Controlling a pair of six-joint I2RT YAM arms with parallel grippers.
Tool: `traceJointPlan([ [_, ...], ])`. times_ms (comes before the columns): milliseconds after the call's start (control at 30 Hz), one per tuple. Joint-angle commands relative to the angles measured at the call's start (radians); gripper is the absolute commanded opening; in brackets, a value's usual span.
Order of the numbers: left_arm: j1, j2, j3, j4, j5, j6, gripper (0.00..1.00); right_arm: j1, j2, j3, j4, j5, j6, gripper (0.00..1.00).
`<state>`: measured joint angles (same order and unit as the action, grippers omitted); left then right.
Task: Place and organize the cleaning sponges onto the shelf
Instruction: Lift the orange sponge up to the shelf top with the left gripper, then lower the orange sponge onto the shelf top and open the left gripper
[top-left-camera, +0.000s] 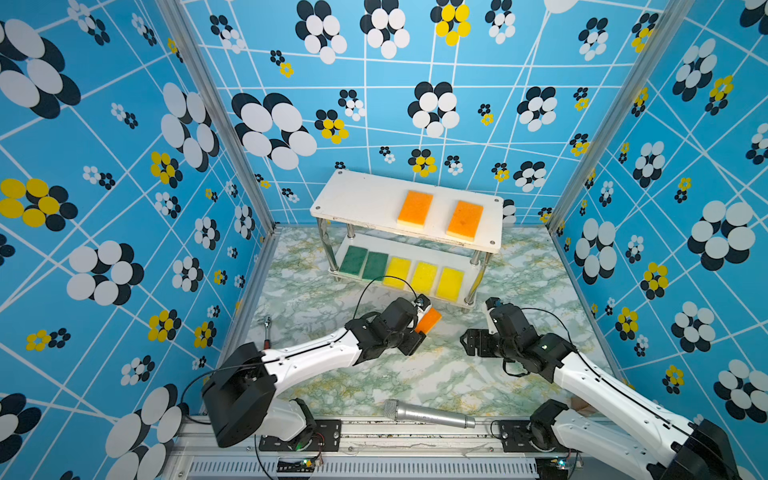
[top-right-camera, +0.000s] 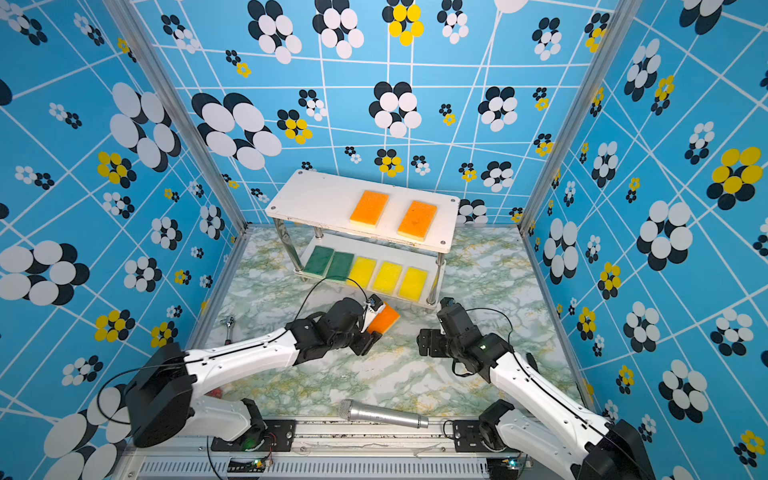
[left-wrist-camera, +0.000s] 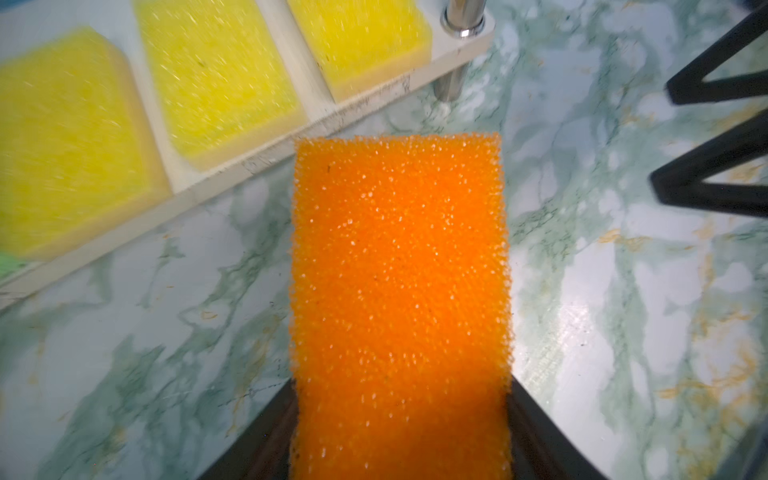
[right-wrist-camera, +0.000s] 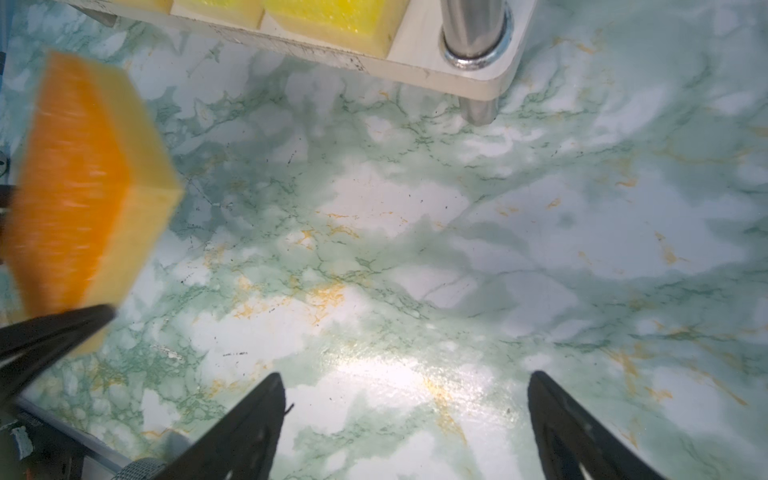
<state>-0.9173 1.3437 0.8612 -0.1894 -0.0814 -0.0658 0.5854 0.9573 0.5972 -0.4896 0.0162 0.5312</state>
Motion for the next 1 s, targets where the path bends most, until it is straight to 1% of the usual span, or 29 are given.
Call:
traceJointPlan([
  [0,0.006,-0.149,0.087,-0.147,-0.089,0.018,0.69,-0.009,0.011,-0.016,0.008,-0.004,-0.001,0.93],
  [100,0.010,-0.245,0.144,-0.237,-0.156,0.047,0.71,-0.011,0.017,-0.018,0.010,-0.009,-0.006,0.93],
  [167,0.027,-0.289,0.183,-0.275,-0.167,0.065,0.72,-0.013,0.022,-0.016,0.011,-0.010,-0.013,0.93],
  [233,0.064,-0.309,0.236,-0.307,-0.148,0.077,0.72,-0.013,0.030,-0.010,0.010,-0.012,-0.016,0.93],
  [367,0.136,-0.300,0.362,-0.334,-0.131,0.110,0.72,-0.016,0.045,-0.001,0.010,-0.016,-0.023,0.93],
  [567,0.205,-0.202,0.559,-0.305,-0.124,0.212,0.73,-0.014,0.036,-0.004,0.007,-0.019,-0.016,0.93],
  [667,0.239,-0.148,0.629,-0.260,-0.124,0.246,0.73,-0.015,0.009,-0.024,0.015,-0.022,-0.004,0.93],
  [733,0.275,-0.116,0.660,-0.217,-0.097,0.255,0.74,-0.015,-0.007,-0.037,0.014,-0.022,0.003,0.93],
  [833,0.328,-0.054,0.729,-0.205,-0.046,0.266,0.74,-0.015,-0.032,-0.046,-0.007,-0.015,0.009,0.93],
  [900,0.373,-0.010,0.780,-0.213,0.022,0.273,0.75,-0.015,-0.053,-0.050,-0.024,-0.010,0.013,0.93],
  [967,0.410,0.028,0.819,-0.210,0.061,0.270,0.75,-0.015,-0.075,-0.056,-0.038,0.000,0.015,0.93],
])
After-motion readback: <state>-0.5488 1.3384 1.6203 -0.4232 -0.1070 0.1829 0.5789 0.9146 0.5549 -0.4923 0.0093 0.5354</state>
